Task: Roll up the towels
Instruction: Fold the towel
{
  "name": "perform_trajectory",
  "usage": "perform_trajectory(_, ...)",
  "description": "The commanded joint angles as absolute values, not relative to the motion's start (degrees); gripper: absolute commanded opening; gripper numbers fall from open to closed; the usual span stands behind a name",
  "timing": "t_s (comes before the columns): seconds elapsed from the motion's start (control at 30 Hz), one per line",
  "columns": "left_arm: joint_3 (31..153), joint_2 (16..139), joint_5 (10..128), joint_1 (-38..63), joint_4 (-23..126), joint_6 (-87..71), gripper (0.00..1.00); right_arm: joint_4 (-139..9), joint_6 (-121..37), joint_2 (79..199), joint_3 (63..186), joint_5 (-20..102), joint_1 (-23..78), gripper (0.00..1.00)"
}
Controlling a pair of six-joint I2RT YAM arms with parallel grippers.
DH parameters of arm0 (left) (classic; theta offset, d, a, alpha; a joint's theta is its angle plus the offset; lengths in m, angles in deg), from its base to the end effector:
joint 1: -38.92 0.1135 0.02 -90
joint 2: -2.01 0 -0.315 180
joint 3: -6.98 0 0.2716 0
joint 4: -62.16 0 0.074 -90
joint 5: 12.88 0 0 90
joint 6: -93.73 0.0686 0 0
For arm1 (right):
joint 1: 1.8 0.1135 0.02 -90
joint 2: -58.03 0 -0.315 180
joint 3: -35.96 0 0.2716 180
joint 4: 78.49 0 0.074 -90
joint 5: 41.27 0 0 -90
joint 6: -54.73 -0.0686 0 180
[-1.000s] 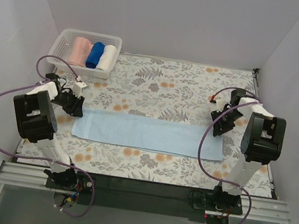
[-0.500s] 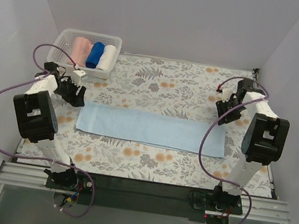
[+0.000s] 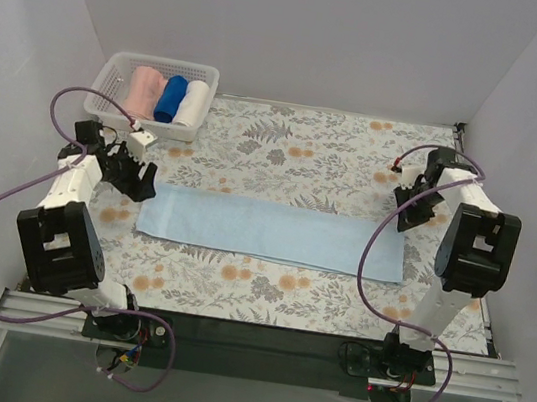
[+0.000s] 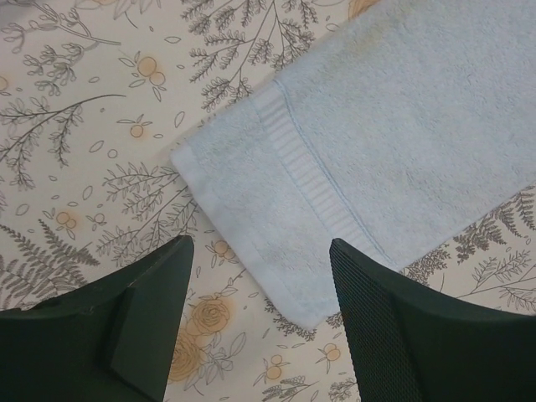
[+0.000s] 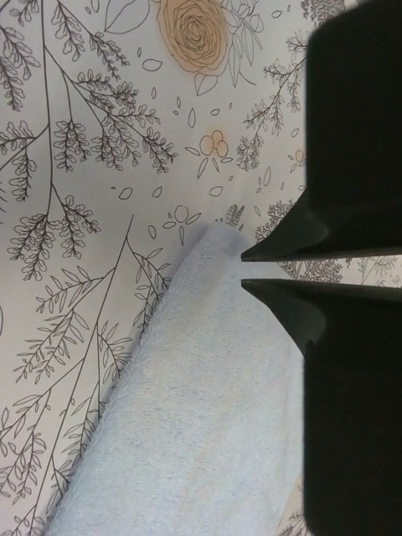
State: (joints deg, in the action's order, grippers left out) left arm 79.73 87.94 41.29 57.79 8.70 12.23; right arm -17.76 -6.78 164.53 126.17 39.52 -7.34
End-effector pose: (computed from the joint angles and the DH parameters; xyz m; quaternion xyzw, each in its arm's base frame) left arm 0.3096 0.0634 0.2468 -0.0222 0.9336 -0.2471 0.2584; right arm 0.4012 -0.0279 0.2013 -0.2059 0.9688 0.0433 0.1311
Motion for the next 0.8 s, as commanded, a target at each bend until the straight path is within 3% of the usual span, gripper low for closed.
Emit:
perform_trajectory(0.0, 78.89, 86.21, 40.12, 57.46, 9.75, 11.82, 0.62, -19.14, -8.64, 168.05, 128.43, 40.73, -7.25, 0.14)
perform_trajectory(0.1, 78.63, 86.03, 40.21, 57.38, 9.75, 11.73, 0.62, -19.4, -9.34, 173.07, 132.56, 41.79, -7.25, 0.08)
perform_trajectory(0.37, 78.98, 88.66, 40.82, 56.59, 11.86, 9.37, 0.61, -20.02, -11.1, 184.49, 147.48, 42.49, -6.55, 0.06)
perform_trajectory(0.47, 79.33, 89.89, 41.09, 55.8, 12.56, 8.13, 0.61, -18.71, -11.89, 184.86, 150.76, 40.12, -5.85, 0.1)
perform_trajectory(0.57, 79.42, 90.08, 40.65, 55.18, 13.26, 7.87, 0.61, -17.38, -11.55, 180.23, 149.98, 37.92, -5.93, 0.24)
perform_trajectory(0.77, 81.53, 96.11, 35.21, 52.72, 14.5, 4.18, 0.35, -17.29, -10.67, 170.11, 143.21, 37.66, -6.72, 0.27)
